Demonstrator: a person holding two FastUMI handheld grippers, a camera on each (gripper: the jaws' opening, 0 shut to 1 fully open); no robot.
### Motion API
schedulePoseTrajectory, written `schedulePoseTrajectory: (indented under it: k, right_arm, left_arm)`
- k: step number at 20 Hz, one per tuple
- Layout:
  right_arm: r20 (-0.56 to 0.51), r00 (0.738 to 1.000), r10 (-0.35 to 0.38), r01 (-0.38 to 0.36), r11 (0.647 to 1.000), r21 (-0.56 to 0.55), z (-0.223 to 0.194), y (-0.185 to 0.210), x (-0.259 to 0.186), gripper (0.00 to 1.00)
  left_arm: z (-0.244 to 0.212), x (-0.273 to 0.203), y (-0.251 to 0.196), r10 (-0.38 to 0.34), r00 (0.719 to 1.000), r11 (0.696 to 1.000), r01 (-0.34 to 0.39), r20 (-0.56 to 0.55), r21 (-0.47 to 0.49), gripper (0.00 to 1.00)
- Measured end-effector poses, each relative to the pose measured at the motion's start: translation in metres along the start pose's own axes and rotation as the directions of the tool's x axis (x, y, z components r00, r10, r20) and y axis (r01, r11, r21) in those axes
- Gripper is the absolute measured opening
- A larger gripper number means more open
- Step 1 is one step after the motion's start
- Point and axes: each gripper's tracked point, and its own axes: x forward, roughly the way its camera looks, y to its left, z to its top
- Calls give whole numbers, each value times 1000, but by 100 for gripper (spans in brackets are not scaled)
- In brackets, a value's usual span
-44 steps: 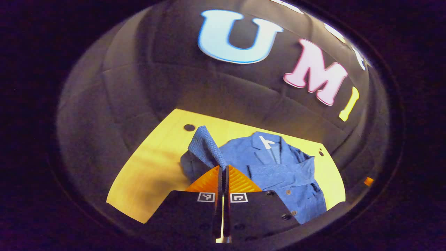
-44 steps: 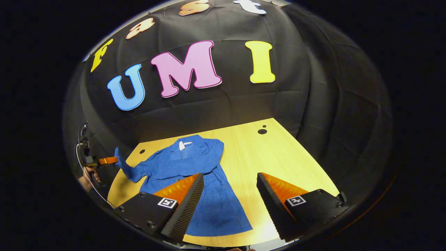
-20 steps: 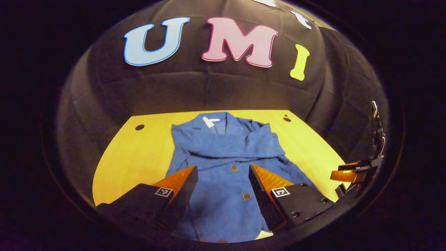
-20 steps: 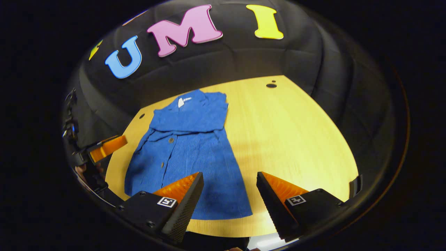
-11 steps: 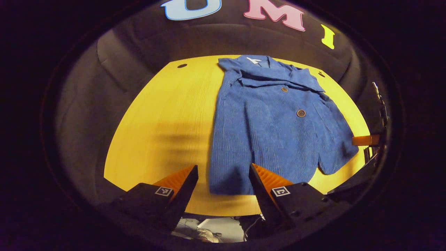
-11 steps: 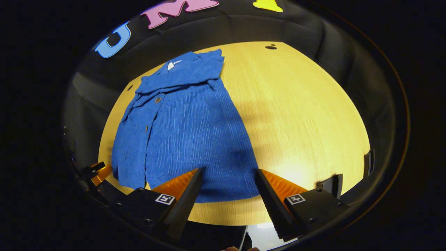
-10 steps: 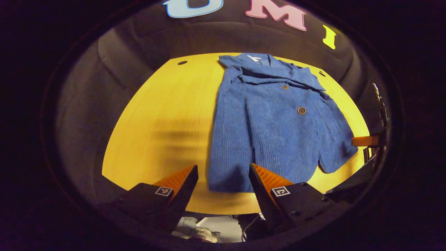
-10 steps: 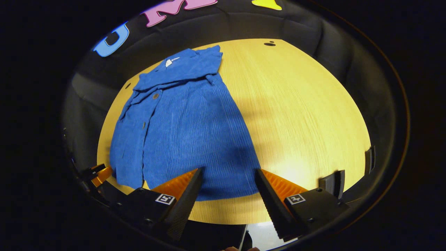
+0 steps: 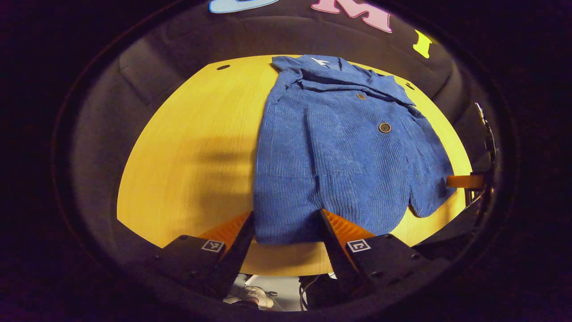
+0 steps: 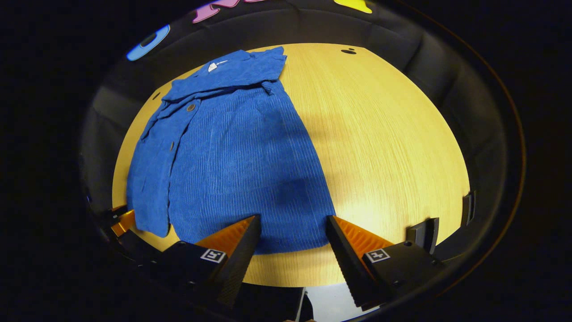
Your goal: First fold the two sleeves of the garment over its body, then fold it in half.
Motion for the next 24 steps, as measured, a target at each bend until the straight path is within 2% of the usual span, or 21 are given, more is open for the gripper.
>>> schedulePoseTrajectory:
  k: [1, 3, 4, 5, 6, 7, 8, 10, 13, 19, 24]
  right_arm:
    - [-10, 999, -32, 31, 999, -36, -2, -4, -1, 94]
    - [-7, 1000, -27, 27, 999, -48, 0, 6, 2, 81]
    - [2, 1000, -22, 22, 998, -54, 3, 9, 3, 58]
    - [8, 1000, -26, 27, 998, -55, 3, 10, 4, 35]
    - [17, 1000, -7, 8, 997, -70, 5, 13, 4, 12]
    - [19, 1000, 22, -19, 994, -108, 4, 15, 5, 8]
    - [23, 999, 37, -34, 991, -132, 4, 16, 2, 5]
    - [20, 999, 49, -46, 992, -117, 5, 16, 2, 5]
    - [46, 991, 130, -128, 991, -30, 25, 42, -16, 5]
    - [186, 957, 223, -210, 974, -88, 130, 79, -61, 5]
    - [307, 898, 315, -302, 949, -91, 249, 103, -74, 4]
  left_arm:
    - [1, 0, -6, -10, 1000, 1000, 10, -2, -7, 70]
    - [5, 3, -14, -32, 999, 999, 32, -9, -44, 36]
    - [5, 4, -14, -45, 999, 997, 44, -17, -63, 24]
    - [2, 3, -21, -90, 995, 994, 87, -32, -73, 10]
    - [2, 1, -29, -149, 988, 986, 146, -36, -76, 7]
    - [0, 0, -37, -197, 979, 977, 193, -44, -91, 0]
    - [1, 0, -41, -232, 972, 969, 226, -43, -100, 0]
    - [3, 1, -42, -232, 972, 967, 225, -39, -122, 0]
    - [14, -17, -41, -203, 979, 973, 201, -9, -113, 0]
    - [104, -67, -40, -206, 968, 971, 220, 143, -93, 0]
    - [228, -90, -22, -180, 937, 980, 196, 301, -25, 0]
